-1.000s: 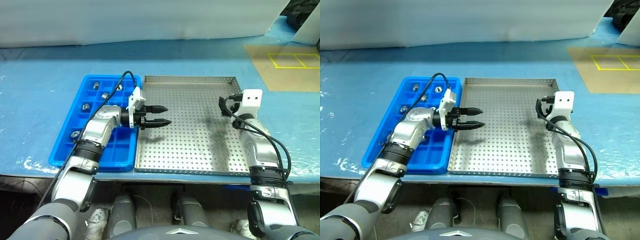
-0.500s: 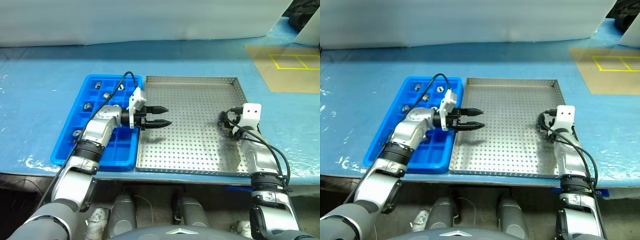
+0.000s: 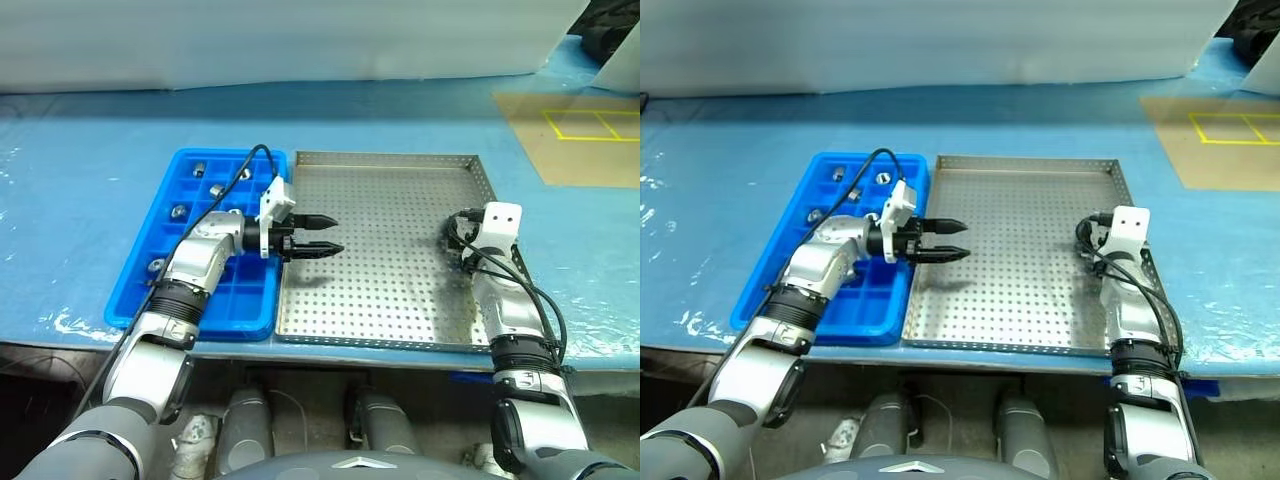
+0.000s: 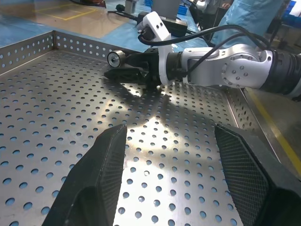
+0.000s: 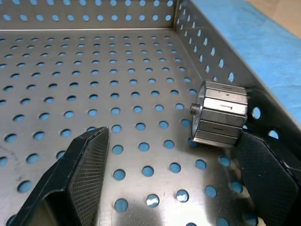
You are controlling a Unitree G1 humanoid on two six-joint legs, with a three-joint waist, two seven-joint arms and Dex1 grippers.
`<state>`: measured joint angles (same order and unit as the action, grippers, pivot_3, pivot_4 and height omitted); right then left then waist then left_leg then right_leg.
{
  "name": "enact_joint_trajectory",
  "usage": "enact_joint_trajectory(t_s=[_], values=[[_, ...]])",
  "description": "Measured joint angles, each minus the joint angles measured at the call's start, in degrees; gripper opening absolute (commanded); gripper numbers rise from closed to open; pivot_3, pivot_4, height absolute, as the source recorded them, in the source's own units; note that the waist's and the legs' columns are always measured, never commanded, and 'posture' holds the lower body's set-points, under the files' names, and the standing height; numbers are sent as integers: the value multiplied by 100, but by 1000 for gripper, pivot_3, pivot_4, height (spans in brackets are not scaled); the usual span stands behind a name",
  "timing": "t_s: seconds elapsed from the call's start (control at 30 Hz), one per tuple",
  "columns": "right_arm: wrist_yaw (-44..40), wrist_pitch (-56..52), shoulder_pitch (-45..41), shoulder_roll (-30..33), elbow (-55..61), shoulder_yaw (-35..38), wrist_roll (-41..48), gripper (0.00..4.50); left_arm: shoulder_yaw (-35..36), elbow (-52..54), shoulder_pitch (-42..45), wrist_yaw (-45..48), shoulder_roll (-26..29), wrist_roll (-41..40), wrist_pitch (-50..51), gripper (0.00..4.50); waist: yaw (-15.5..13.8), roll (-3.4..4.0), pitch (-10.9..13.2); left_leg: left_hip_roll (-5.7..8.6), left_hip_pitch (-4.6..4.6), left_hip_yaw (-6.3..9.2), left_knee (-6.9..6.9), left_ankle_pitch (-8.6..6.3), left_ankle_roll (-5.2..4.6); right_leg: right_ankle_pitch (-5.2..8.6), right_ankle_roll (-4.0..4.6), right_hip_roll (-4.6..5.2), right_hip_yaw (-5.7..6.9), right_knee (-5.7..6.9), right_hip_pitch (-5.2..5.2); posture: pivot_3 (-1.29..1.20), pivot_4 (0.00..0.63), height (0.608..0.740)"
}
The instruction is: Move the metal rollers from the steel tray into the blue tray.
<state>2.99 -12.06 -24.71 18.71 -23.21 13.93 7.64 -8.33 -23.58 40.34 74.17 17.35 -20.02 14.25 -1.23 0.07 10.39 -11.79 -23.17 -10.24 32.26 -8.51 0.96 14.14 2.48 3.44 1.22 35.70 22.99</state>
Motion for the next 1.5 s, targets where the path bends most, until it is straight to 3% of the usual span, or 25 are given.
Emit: enact_joint_trajectory(t_s=[0.17, 0.27, 0.43, 0.63, 0.93, 1.1, 1.2, 1.5], values=[[357, 162, -160, 10, -114, 7, -126, 1992, -26, 0, 0, 9, -5, 10, -2, 3109, 38, 0, 0, 2, 2, 0, -1, 2, 4, -1, -3, -7, 0, 0, 1, -299, 150, 740], [447, 182, -189, 6, -153, -9, -205, 1992, -53, 0, -3, 12, -22, 16, -4, 3109, 38, 1, 0, 1, 3, 1, -5, 1, 3, -1, -2, -9, 2, 1, 2, -299, 150, 740], [440, 292, -183, -39, -157, -12, -218, 672, -57, 0, -28, 20, -10, 21, -5, 3109, 22, 1, -1, 3, 0, 1, -1, 0, 0, -2, -4, -3, 1, 0, 1, -299, 150, 740], [278, 141, -177, -44, 41, -7, -149, 669, -52, 0, -43, 41, 43, 23, -5, 3109, 45, 1, 0, 2, 2, 1, 1, 0, 0, -3, -5, -7, 0, 1, 1, -304, 150, 740], [-443, -591, -527, -162, 1325, -198, 260, 669, 30, -1, 11, 70, 235, -14, 16, 3109, 177, 2, 1, -2, 4, 2, -3, 0, -1, -3, -5, -13, 0, 4, 5, -295, 150, 740], [-1612, -1458, -853, -161, 2329, -830, 839, 669, 379, 593, -4, 346, 993, -328, 392, 3109, 208, 6, 4, -9, 5, 6, -15, 0, 1, -2, -1, -17, 5, 5, 13, -231, 150, 740], [-2684, -1831, -920, 135, 2867, -1378, 1211, 669, 589, 1162, -303, 657, 1782, -495, 654, 3109, 174, 7, 4, -7, 2, 10, -18, -1, 2, -2, -1, -12, 6, 1, 13, -153, 150, 740], [-5342, -2077, -1384, 670, 2843, -2530, 1629, 669, 1417, 3205, -1860, 616, 3208, -1269, 1798, 3109, -179, 7, 7, -10, -2, 12, -27, 1, 7, 3, 5, -5, 20, 1, 19, 96, 150, 740]])
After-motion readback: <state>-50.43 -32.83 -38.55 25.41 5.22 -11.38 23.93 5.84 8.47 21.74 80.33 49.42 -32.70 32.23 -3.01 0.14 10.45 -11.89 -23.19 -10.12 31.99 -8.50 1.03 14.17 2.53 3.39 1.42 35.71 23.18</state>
